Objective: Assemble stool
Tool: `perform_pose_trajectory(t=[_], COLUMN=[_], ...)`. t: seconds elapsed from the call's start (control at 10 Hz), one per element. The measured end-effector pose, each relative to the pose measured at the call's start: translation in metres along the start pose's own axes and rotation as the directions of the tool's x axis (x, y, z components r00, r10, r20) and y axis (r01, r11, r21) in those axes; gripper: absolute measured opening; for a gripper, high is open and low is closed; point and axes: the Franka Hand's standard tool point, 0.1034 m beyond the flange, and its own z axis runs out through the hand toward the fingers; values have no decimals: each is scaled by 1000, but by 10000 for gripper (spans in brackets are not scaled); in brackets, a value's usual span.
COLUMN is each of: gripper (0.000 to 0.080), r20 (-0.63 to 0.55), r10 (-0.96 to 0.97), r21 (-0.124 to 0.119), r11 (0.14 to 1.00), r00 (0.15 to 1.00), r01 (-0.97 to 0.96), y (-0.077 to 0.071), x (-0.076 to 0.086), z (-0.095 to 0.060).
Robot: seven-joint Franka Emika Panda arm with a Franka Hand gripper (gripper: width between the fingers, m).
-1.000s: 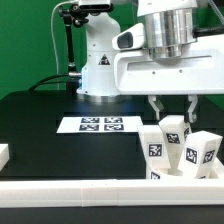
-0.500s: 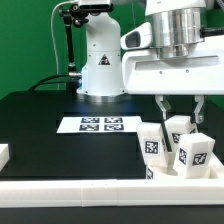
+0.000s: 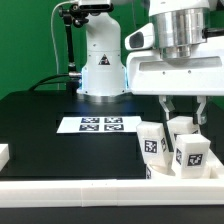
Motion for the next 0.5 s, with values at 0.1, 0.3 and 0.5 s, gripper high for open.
perform_pose_trajectory(t=[0.1,0.3,0.5], gripper=[338,338,338], r20=[0,-2,-2], r10=[85,248,434], r21=[0,2,14], r11=[996,969,901], r00=[996,969,901], r01=[-85,-248,-434], y=[0,-3,-7], x=[0,-3,-7], z=[0,1,3])
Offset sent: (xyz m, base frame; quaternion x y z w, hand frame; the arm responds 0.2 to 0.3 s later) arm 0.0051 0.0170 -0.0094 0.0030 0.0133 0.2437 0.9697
